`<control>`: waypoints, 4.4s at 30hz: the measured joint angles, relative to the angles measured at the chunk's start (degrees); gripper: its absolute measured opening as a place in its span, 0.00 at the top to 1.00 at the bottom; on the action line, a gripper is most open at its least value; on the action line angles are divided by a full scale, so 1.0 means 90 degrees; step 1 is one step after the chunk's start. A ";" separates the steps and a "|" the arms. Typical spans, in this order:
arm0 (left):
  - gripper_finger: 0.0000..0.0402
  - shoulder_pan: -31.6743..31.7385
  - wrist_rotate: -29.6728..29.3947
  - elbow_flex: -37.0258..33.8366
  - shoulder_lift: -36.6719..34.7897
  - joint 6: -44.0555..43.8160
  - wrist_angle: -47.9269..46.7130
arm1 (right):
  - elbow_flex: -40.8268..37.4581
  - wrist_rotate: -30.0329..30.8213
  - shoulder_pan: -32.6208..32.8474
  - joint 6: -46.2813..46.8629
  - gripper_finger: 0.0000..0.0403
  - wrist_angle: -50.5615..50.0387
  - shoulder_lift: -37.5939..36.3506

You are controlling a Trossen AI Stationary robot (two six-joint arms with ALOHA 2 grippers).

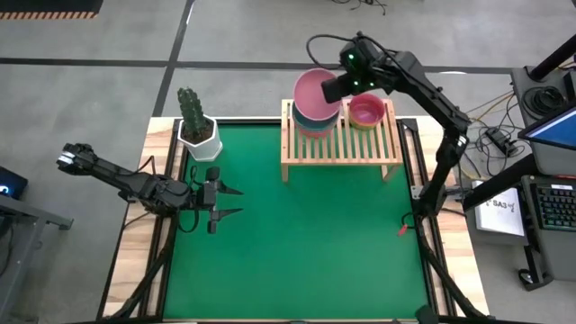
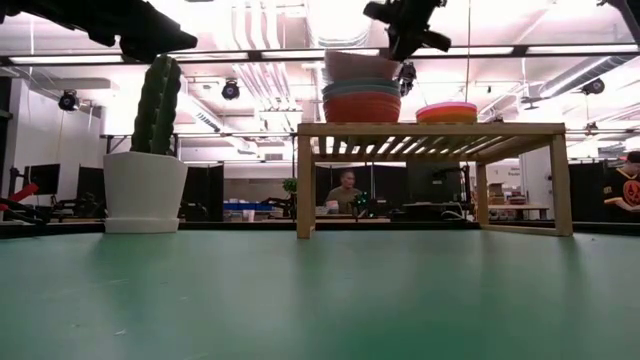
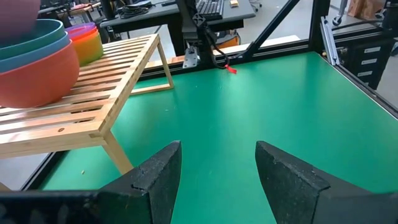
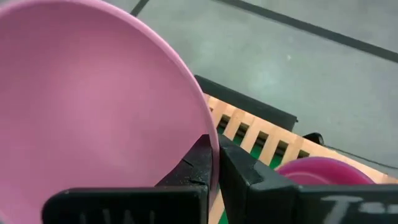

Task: Place and stack bowls onto a shelf
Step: Stack the pink bowl on top of the dark green bowl on the shelf, then return to Home Position

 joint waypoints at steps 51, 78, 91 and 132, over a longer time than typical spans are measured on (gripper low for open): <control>0.53 0.0000 0.0000 0.0010 0.0002 0.0100 -0.0055 | -0.0095 0.0141 0.0361 -0.1854 0.98 0.2478 0.0522; 0.53 0.0000 -0.0002 0.0010 0.0002 0.0112 -0.0118 | -0.0301 0.0165 0.0524 -0.2094 0.98 0.2798 0.0893; 0.53 0.0000 -0.0002 0.0010 0.0002 0.0114 -0.0122 | -0.0493 0.0173 0.0524 -0.2021 0.98 0.2953 0.0917; 0.53 -0.0051 -0.0001 -0.1175 -0.2486 -0.1221 -0.0122 | -1.0200 -0.1234 0.3788 -0.3089 0.98 0.7190 -0.6855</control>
